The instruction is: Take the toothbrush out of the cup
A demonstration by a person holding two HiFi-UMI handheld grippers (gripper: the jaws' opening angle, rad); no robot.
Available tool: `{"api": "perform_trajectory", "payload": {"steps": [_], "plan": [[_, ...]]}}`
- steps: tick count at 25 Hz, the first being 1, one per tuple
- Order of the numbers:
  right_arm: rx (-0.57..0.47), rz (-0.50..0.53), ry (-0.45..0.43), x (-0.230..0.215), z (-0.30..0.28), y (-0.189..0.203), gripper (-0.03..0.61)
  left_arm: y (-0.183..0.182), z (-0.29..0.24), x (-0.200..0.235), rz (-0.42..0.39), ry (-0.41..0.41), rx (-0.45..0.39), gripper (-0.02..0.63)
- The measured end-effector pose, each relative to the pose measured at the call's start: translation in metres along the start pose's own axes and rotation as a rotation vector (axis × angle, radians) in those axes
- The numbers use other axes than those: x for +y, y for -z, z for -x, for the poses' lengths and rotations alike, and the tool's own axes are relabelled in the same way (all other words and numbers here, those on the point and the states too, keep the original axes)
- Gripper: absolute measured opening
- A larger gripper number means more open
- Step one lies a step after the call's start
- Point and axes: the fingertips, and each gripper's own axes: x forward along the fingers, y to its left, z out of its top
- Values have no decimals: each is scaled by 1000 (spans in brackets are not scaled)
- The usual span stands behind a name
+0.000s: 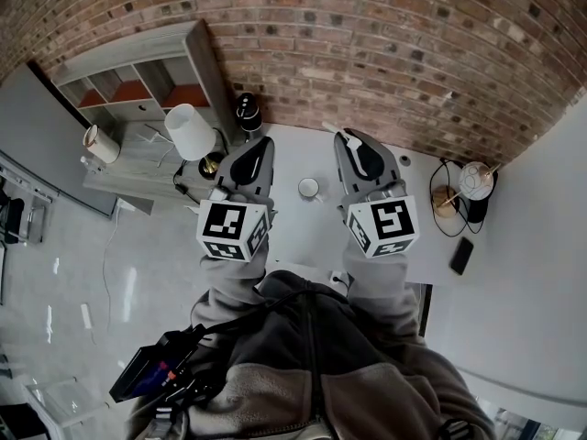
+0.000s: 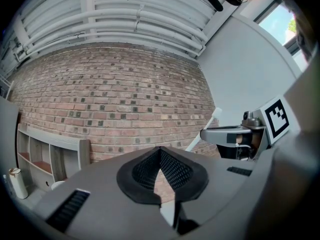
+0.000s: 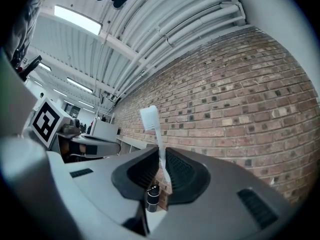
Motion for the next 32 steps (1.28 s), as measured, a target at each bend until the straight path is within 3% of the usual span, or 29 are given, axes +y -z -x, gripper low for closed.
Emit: {"api": "perform_trajectory", "payload": {"steps": [32], "plan": [[33,-4,1,15,-5,20,46,26,11,14,44,-12,34,5]]}}
